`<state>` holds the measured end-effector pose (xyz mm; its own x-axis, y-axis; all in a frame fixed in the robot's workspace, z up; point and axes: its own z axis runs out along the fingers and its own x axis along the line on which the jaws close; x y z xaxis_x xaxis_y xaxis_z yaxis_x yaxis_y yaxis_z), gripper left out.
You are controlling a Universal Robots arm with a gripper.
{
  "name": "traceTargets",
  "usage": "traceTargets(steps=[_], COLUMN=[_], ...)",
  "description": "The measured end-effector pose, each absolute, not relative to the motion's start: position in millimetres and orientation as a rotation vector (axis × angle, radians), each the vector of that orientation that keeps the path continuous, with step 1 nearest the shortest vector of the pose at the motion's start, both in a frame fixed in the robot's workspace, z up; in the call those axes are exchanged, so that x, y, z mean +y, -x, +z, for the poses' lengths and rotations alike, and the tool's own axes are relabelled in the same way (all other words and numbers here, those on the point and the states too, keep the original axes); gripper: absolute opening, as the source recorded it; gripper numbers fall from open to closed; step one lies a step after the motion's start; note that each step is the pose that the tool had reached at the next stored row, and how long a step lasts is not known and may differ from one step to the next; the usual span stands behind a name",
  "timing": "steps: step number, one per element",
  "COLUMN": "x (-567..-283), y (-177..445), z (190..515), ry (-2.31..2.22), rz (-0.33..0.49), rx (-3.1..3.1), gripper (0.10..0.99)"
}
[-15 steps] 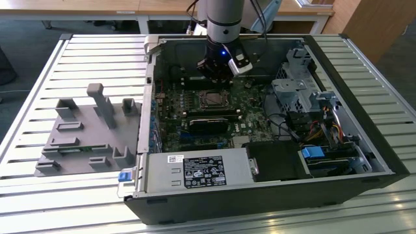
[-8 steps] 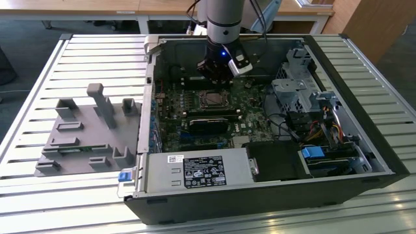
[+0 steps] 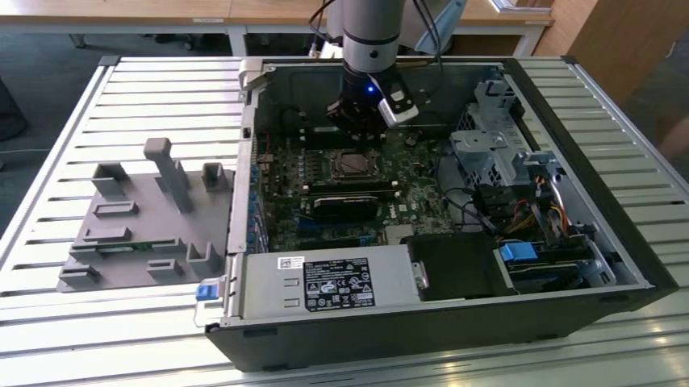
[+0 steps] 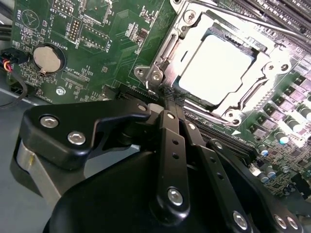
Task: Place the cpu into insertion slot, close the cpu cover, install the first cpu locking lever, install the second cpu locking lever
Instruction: 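Install the first cpu locking lever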
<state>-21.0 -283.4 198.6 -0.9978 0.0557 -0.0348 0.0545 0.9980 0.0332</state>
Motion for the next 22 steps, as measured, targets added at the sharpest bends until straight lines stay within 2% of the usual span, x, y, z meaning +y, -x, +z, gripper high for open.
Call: traceTargets(steps=[15,22], x=[-283,-283], y=[20,20], z=[196,207], ry=[-0.085,-0.085], rz=[0.043,0.043], rx=[3.104,3.104], gripper=[0.106,0.106])
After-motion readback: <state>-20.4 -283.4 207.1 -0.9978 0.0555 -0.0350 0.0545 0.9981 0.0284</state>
